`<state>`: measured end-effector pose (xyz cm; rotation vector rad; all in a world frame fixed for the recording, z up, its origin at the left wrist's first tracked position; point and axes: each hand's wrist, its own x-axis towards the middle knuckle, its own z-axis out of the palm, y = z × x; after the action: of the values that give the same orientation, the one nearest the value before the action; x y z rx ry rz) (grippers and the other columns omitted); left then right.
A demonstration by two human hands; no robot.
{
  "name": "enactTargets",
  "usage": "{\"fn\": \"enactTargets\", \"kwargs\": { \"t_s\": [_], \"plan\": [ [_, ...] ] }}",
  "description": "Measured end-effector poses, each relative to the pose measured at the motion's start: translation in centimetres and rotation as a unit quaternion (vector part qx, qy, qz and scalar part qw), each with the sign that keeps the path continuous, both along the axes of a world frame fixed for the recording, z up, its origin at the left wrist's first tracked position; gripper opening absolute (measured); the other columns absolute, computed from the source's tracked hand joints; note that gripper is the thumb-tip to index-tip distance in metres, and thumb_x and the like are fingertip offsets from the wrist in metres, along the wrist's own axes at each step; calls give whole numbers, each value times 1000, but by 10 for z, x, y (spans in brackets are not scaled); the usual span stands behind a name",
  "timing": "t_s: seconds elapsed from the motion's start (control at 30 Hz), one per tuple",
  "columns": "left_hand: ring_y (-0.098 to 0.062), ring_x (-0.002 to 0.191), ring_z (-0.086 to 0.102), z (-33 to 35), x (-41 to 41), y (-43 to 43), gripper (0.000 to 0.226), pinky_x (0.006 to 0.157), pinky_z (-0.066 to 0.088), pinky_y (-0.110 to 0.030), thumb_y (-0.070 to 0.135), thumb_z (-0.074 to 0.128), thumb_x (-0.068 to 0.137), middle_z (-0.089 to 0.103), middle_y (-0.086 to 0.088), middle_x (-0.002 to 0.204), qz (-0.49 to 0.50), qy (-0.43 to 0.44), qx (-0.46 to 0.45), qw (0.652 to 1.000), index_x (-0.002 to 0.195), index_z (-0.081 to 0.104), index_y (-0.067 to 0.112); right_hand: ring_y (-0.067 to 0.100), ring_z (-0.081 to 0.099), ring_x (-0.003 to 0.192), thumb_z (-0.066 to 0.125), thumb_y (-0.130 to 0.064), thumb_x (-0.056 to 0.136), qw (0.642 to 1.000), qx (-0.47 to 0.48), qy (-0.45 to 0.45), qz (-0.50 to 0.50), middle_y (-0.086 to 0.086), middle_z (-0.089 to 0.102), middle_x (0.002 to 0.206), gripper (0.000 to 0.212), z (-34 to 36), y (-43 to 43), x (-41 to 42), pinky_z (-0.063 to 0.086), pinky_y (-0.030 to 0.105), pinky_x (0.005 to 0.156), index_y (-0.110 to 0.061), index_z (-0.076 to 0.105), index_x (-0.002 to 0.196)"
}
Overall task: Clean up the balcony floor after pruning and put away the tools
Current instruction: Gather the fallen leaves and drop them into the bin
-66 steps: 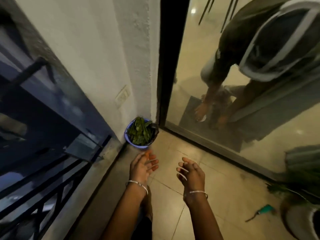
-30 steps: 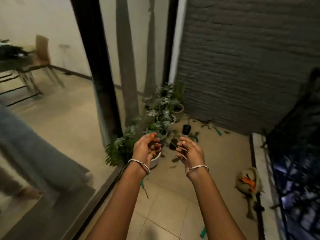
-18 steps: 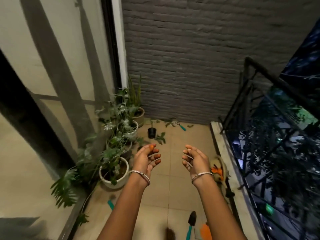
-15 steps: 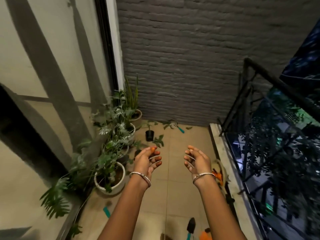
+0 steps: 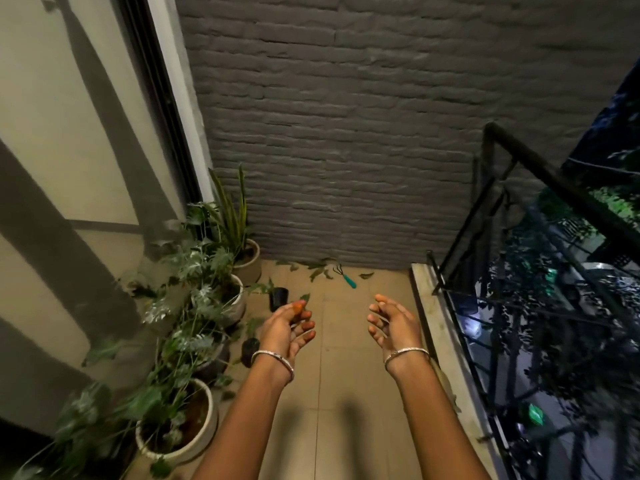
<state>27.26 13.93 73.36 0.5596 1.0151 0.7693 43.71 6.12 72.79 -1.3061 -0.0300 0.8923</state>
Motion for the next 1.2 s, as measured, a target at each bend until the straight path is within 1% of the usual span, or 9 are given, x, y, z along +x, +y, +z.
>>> {"fn": "enactTargets", "kwargs": {
  "t_s": [0.23,0.4,0.57,0.7,0.8,0.93,1.03,1.1,1.2],
  "plan": [
    [-21,76,60,-36,65,105,15,73,52,-32,14,48,99,61,-7,84,0,18,-21,1000,97,63,12,16,63,68,56,-8,95,1000,-21,8,-13,7,68,84,16,-29,97,74,50,27,61,-10,70,102],
    [-19,77,60,-53,122,207,15,72,50,-32,15,48,100,62,-7,86,17,25,-68,997,95,62,13,14,61,61,60,-10,94,998,-65,14,-8,6,67,81,14,-44,186,141,49,26,57,-10,71,102],
    [-17,57,55,-62,176,291,12,49,49,-23,12,48,97,56,-6,77,20,26,-99,995,96,60,9,16,62,68,56,-9,94,995,-93,18,-25,7,68,86,16,-54,274,210,51,28,64,-10,69,105],
    [-20,65,55,-79,217,336,10,65,48,-32,13,55,93,60,-7,74,28,60,-106,992,96,63,7,18,63,73,54,-8,95,994,-109,6,-22,8,69,88,18,-72,327,255,51,31,69,-11,69,105],
    [-19,69,57,-97,252,363,9,67,50,-32,16,58,92,61,-4,76,34,78,-120,989,95,64,10,20,64,77,53,-7,95,992,-127,-11,-8,7,70,89,19,-92,357,294,51,33,71,-13,70,103],
    [-24,84,59,-123,303,400,21,73,52,-35,16,52,97,62,-11,96,53,102,-135,984,109,65,5,22,62,78,51,-7,96,988,-153,-11,7,8,68,90,20,-128,388,344,49,33,70,-13,70,100],
    [-26,91,60,-156,339,429,24,72,51,-34,17,49,98,62,-11,99,55,102,-131,985,113,64,6,23,62,78,52,-6,96,984,-174,-16,16,9,67,90,20,-168,411,383,48,32,68,-12,71,98],
    [-28,96,61,-193,360,449,23,75,51,-35,17,49,98,62,-12,103,60,103,-134,984,111,64,7,21,61,69,51,-4,96,980,-197,-26,16,9,67,85,21,-205,428,409,47,28,60,-9,70,102],
    [-27,89,61,-256,382,472,19,69,50,-35,15,51,97,64,-12,100,64,109,-151,980,107,65,7,16,58,53,51,0,95,972,-230,-41,28,10,64,77,19,-265,450,442,45,21,46,-4,67,104]
  ]
}}
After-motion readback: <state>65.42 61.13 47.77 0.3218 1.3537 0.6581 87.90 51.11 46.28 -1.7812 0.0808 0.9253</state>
